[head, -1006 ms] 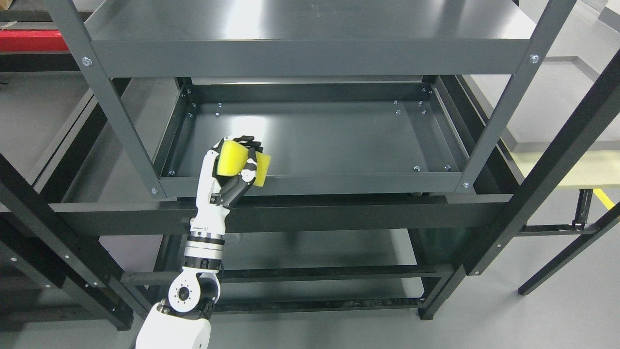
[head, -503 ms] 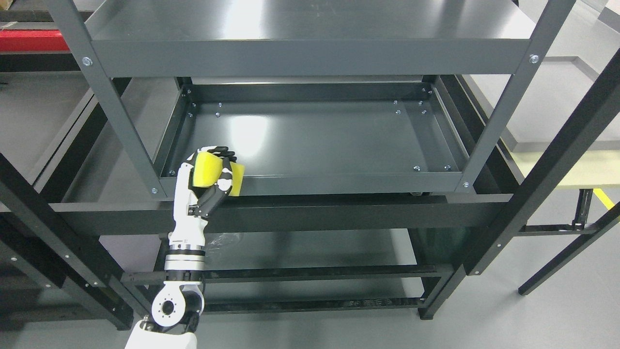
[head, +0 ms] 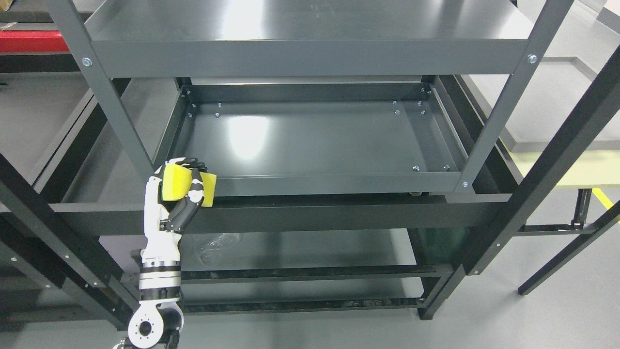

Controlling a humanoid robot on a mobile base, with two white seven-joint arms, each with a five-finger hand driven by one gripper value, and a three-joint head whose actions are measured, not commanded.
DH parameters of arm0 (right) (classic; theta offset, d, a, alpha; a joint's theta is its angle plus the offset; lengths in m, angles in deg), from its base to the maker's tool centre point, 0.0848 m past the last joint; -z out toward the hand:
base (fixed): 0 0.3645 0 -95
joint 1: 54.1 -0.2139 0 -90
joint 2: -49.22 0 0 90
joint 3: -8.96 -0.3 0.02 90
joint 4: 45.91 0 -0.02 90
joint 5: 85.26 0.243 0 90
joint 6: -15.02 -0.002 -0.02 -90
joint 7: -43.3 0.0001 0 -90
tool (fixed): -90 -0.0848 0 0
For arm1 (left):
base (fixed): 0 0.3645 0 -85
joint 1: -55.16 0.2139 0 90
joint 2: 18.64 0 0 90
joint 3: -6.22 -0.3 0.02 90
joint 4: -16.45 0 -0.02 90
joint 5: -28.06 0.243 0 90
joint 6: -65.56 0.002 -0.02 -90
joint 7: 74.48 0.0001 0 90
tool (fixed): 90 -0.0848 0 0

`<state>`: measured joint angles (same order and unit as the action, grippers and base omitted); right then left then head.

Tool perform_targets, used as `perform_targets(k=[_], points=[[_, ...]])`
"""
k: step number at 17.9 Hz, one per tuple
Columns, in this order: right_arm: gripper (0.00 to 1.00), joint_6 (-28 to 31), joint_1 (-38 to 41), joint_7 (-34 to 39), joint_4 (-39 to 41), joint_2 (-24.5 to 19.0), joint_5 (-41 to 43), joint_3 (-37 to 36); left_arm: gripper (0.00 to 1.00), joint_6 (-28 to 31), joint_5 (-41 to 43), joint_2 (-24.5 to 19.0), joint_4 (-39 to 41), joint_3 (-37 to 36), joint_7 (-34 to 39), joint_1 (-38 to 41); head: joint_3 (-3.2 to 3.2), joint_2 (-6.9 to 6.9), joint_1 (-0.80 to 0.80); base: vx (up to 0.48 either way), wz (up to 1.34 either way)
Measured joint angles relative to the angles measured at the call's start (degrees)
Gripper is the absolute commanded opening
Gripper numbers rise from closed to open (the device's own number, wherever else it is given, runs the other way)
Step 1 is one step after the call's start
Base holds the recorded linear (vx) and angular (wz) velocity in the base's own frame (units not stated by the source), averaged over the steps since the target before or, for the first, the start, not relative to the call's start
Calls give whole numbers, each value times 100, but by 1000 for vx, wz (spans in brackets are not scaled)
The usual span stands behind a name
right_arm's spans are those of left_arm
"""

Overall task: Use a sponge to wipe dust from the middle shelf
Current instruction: 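Wipe the sponge along the middle shelf toward the robot with the left hand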

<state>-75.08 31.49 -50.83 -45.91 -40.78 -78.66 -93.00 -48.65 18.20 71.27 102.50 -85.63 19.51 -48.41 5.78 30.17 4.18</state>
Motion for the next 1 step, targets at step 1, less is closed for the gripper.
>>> perform_targets(k=[1], points=[[100,0,0,0,0,0,0,0,0,1,0,1,29,15,0,9,0,0,0,0,24]])
